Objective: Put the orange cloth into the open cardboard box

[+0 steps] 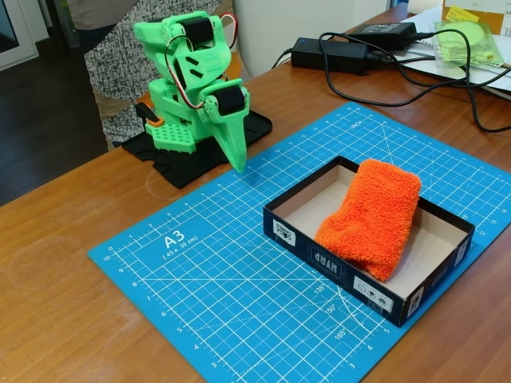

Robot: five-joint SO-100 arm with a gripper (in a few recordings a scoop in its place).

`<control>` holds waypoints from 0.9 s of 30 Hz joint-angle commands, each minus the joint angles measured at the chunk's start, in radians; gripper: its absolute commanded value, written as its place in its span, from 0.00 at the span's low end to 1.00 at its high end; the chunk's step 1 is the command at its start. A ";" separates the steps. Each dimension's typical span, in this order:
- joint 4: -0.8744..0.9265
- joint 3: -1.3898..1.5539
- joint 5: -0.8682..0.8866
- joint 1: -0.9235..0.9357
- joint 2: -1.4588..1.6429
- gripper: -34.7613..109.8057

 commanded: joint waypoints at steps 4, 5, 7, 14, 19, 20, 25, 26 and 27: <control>0.006 -0.012 0.003 -0.006 0.012 0.24; 0.006 -0.012 0.003 -0.009 0.012 0.24; 0.006 -0.012 0.003 -0.020 0.012 0.24; 0.006 -0.012 0.017 -0.072 0.012 0.24; 0.006 -0.011 0.020 -0.098 0.012 0.24; 0.006 -0.011 0.021 -0.098 0.012 0.24; 0.006 -0.011 0.021 -0.100 0.012 0.24; 0.006 -0.011 0.021 -0.098 0.012 0.24; 0.006 -0.011 0.021 -0.097 0.012 0.24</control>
